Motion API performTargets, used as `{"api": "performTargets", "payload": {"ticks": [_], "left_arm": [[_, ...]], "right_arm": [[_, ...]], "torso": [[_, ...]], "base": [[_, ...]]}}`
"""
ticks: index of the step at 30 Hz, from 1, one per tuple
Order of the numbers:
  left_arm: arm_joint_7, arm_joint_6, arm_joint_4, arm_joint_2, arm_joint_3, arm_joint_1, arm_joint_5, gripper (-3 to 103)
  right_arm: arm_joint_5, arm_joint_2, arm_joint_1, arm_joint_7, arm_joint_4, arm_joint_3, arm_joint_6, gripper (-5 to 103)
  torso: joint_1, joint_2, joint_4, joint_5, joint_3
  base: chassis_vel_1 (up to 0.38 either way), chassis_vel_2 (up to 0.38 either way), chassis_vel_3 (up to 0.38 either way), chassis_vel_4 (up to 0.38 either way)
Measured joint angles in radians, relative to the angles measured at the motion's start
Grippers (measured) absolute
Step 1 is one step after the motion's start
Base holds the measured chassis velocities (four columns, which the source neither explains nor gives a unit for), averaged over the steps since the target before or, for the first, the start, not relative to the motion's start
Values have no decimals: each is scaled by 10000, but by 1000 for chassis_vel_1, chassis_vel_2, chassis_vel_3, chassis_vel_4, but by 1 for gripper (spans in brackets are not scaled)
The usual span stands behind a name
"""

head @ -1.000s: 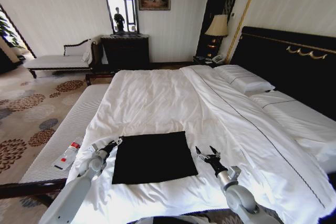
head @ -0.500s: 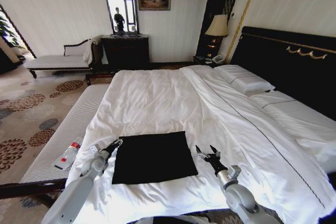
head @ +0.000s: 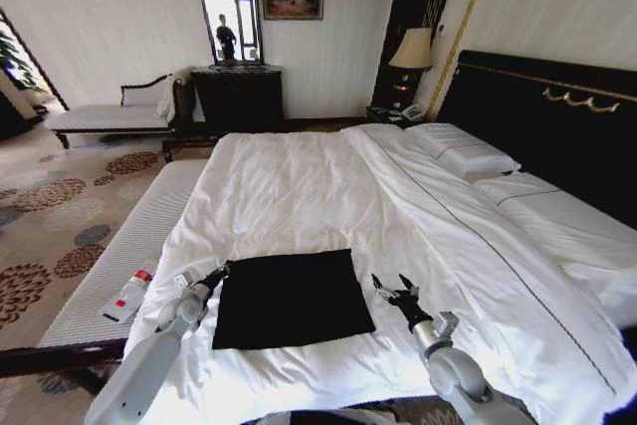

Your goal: Fold the clothes on the bed.

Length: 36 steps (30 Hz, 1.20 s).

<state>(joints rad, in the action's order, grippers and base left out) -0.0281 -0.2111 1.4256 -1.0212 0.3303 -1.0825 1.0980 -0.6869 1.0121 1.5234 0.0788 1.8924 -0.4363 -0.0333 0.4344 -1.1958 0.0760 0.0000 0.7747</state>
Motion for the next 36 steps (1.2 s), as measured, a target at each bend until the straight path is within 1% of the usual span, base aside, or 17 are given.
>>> {"api": "performTargets", "payload": {"ticks": [2, 6, 8, 11, 13, 14, 15, 17, 18, 19, 20, 22, 24, 26, 29, 32, 36], "left_arm": [[-38, 0, 39, 3, 13, -9, 18, 1], [-188, 0, 314, 156, 52, -85, 158, 1], [-214, 0, 360, 183, 56, -105, 177, 1], [-348, -1, 594, 267, 76, -189, 235, 1], [-377, 0, 608, 267, 75, -195, 234, 1], [-419, 0, 625, 268, 62, -208, 223, 1], [-462, -1, 654, 266, 29, -221, 212, 1], [-501, -1, 712, 263, 6, -238, 212, 1], [-501, -1, 712, 263, 6, -238, 212, 1], [-511, 0, 750, 264, 6, -246, 227, 1], [-540, 0, 819, 269, 9, -262, 256, 1], [-615, 1, 890, 287, 28, -284, 294, 1], [-646, 1, 929, 306, 32, -297, 327, 1], [-700, 1, 995, 388, 33, -314, 357, 1], [-716, 1, 1029, 448, 33, -314, 371, 1], [-751, 0, 1152, 563, 32, -318, 462, 1], [-753, -2, 1196, 627, 32, -327, 488, 1]], "right_arm": [[-136, -87, -160, 28, -58, 47, 73, 100], [-1127, -469, -1087, 26, -399, 469, 649, 100], [-1305, -510, -1276, 12, -494, 572, 748, 100], [-2246, -539, -2852, -300, -1614, 1517, 1129, 100], [-2427, -484, -3206, -350, -1928, 1729, 1200, 100], [-2667, -342, -3742, -392, -2427, 2012, 1333, 100], [-3002, -52, -4429, -426, -3064, 2324, 1489, 100], [-3561, 511, -5187, -421, -3925, 2624, 1685, 100], [-3561, 511, -5187, -421, -3925, 2624, 1685, 100], [-3724, 721, -5410, -413, -4206, 2719, 1741, 100], [-3993, 1133, -5817, -415, -4748, 2872, 1812, 100], [-4275, 1500, -6207, -546, -5286, 2949, 1870, 100], [-4414, 1622, -6330, -632, -5485, 2957, 1873, 100], [-4646, 1866, -6606, -845, -5990, 2966, 1863, 100], [-4589, 1995, -6718, -980, -6351, 2980, 1790, 100], [-4095, 2090, -6694, -1235, -6674, 2939, 1599, 100], [-3848, 2047, -6578, -1359, -6716, 2916, 1525, 100]], "torso": [[0, 0, -2, -1, 0], [0, 0, -1, -1, 0], [-1, 0, 0, -2, 0], [0, 0, -1, 0, 0], [0, 0, -6, -1, 0], [0, 1, -4, 1, 1], [1, 1, -6, 1, 1], [1, 1, -2, -3, 1], [1, 1, -2, -3, 1], [2, 1, -3, -1, 2], [2, 1, -4, 2, 2], [1, 1, -4, -3, 1], [0, 1, -5, -3, 2], [-1, 1, 1, -3, 1], [0, 1, 1, -3, 1], [0, 1, 1, -2, 1], [-1, 1, 1, -2, 0]], "base": [[0, 0, 0, 0], [0, 0, 0, 0], [0, 0, 0, 0], [0, 0, 0, 0], [0, 0, 0, 0], [0, 0, 0, 0], [0, 0, 0, 0], [0, 0, 0, 0], [0, 0, 0, 0], [0, 0, 0, 0], [0, 0, 0, 0], [0, 0, 0, 0], [0, 0, 0, 0], [0, 0, 0, 0], [0, 0, 0, 0], [0, 0, 0, 0], [0, 0, 0, 0]]}}
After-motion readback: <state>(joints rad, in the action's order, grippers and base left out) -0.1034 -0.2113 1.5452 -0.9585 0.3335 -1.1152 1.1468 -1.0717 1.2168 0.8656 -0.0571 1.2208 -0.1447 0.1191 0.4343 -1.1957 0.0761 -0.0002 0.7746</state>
